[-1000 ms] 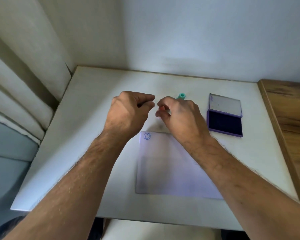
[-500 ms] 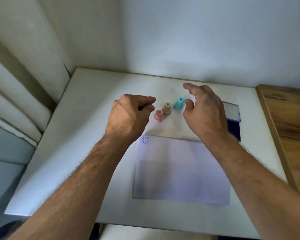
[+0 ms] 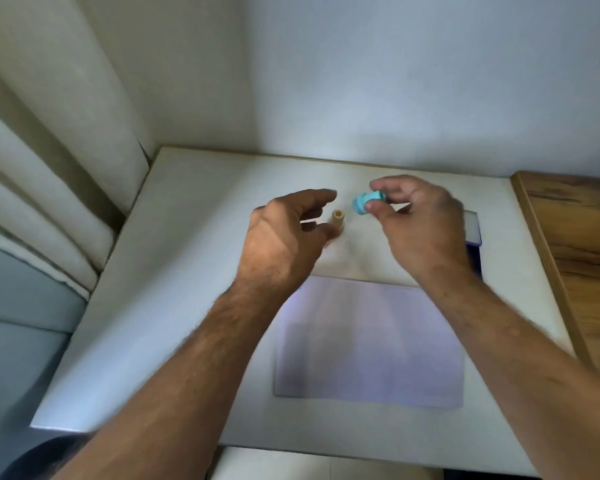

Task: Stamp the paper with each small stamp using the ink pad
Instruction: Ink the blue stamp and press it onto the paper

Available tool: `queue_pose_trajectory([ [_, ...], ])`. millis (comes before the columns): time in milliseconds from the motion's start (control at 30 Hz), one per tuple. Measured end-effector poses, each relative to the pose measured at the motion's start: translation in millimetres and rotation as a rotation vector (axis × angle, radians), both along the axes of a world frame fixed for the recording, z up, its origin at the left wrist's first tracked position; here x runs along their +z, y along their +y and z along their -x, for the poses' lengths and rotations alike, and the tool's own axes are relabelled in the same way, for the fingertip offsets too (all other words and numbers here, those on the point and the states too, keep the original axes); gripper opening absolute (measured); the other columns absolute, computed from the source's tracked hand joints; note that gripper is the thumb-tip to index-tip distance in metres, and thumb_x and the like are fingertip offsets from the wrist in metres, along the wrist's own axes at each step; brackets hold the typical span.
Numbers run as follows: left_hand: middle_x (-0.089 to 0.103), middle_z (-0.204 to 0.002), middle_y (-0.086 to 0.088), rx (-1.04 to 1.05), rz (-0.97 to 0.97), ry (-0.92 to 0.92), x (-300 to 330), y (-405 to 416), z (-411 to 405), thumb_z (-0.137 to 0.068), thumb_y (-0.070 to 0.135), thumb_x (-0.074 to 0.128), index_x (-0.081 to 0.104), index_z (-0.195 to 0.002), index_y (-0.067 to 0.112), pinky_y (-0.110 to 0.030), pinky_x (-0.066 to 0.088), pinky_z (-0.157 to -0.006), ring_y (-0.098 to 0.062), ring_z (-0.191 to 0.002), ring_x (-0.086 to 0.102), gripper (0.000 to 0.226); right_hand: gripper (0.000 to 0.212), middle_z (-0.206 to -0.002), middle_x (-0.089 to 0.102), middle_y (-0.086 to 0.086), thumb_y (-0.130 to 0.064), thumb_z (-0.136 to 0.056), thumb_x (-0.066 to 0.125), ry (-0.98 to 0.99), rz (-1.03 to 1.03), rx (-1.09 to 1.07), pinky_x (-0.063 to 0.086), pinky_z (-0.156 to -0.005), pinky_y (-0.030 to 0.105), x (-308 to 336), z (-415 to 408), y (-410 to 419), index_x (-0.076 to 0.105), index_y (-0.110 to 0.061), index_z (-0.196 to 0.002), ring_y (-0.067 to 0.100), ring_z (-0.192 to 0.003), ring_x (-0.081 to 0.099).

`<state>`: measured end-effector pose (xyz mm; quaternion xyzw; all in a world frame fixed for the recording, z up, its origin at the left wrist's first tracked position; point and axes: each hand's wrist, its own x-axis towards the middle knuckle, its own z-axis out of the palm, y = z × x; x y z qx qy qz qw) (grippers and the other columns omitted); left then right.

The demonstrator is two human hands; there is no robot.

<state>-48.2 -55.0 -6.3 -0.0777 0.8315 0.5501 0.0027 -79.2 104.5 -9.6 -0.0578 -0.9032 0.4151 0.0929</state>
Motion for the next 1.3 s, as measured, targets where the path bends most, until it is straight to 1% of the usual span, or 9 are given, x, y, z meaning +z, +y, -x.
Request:
queue_pose_trajectory([
  [100,0.067,-0.117,0.017,-0.068,-0.039,0.056,5.3,8.3,-3.9,-0.081,0.019,0.077,0.064,-0.124,0.037,-0.009,0.052,-0.083,0.005,-0.099,0.065,0.048,0.017,-0.088,0.073,-0.009,-0.025,-0.083,0.073,-0.074,0.264,-0.011,0.054,-0.060,0.025,23.5,-15.4,4.4,0.073,-0.029,-0.100,0.008,-0.068,0.064],
  [200,0.067,-0.115,0.017,-0.114,-0.072,0.061,9.0,14.6,-6.5,-0.082,0.021,0.077,0.063,-0.123,0.038,-0.017,0.055,-0.081,0.006,-0.090,0.069,0.046,0.016,-0.085,0.073,-0.004,-0.022,-0.084,0.072,-0.149,0.356,-0.002,0.046,-0.047,0.018,29.8,-33.1,11.4,0.073,-0.026,-0.100,0.009,-0.058,0.060],
  [267,0.071,-0.110,0.016,-0.144,-0.066,0.068,9.3,18.1,-8.1,-0.081,0.022,0.079,0.067,-0.118,0.034,-0.015,0.054,-0.079,0.005,-0.085,0.070,0.041,0.014,-0.084,0.073,-0.002,-0.021,-0.085,0.072,-0.192,0.434,-0.030,0.050,-0.050,0.024,27.7,-41.8,13.9,0.073,-0.024,-0.099,0.011,-0.057,0.061],
  [400,0.075,-0.098,0.014,-0.215,-0.083,0.067,4.6,29.2,-11.6,-0.077,0.013,0.081,0.072,-0.111,0.027,-0.024,0.056,-0.086,0.001,-0.087,0.071,0.038,0.011,-0.082,0.075,0.000,-0.020,-0.087,0.070,-0.295,0.608,-0.123,0.053,-0.051,0.025,21.8,-51.0,19.9,0.074,-0.022,-0.097,0.013,-0.057,0.060],
  [600,0.074,-0.098,0.013,-0.180,-0.015,0.123,-7.4,34.0,-10.0,-0.076,0.014,0.082,0.074,-0.106,0.029,-0.015,0.053,-0.075,0.001,-0.084,0.072,0.035,0.018,-0.086,0.076,0.006,-0.027,-0.091,0.064,-0.460,0.819,-0.089,0.052,-0.057,0.027,7.9,-46.0,30.5,0.074,-0.016,-0.101,0.015,-0.059,0.059],
  [733,0.075,-0.095,0.012,-0.121,-0.025,0.120,-13.6,35.7,-7.6,-0.073,0.014,0.083,0.074,-0.103,0.034,-0.023,0.055,-0.080,-0.001,-0.083,0.072,0.037,0.016,-0.082,0.072,0.013,-0.017,-0.090,0.066,-0.510,0.905,0.050,0.052,-0.056,0.026,3.1,-30.1,41.0,0.073,-0.007,-0.100,0.016,-0.059,0.058],
  [900,0.076,-0.090,0.011,-0.060,-0.059,0.125,-14.4,35.4,-6.1,-0.069,0.018,0.085,0.075,-0.096,0.035,-0.023,0.057,-0.082,-0.006,-0.083,0.073,0.034,0.012,-0.078,0.072,0.012,-0.005,-0.087,0.066,-0.518,0.960,0.168,0.057,-0.062,0.026,-0.9,-18.1,45.3,0.073,-0.005,-0.096,0.020,-0.065,0.066],
  [1133,0.078,-0.087,0.008,-0.019,-0.213,0.090,-10.1,34.9,-6.8,-0.062,0.023,0.083,0.076,-0.095,0.028,-0.029,0.058,-0.085,-0.012,-0.084,0.075,0.034,0.022,-0.092,0.074,0.017,0.014,-0.082,0.061,-0.506,1.094,0.206,0.061,-0.074,0.035,-1.0,-15.8,46.0,0.070,-0.003,-0.094,0.029,-0.082,0.072],
  [1300,0.076,-0.089,0.000,-0.026,-0.253,0.151,-7.8,35.8,-8.5,-0.065,0.023,0.081,0.073,-0.105,0.032,-0.034,0.058,-0.087,-0.018,-0.087,0.073,0.042,0.026,-0.089,0.074,0.016,0.019,-0.082,0.057,-0.499,1.169,0.190,0.061,-0.072,0.034,2.1,-17.1,47.3,0.069,-0.002,-0.092,0.027,-0.079,0.073],
])
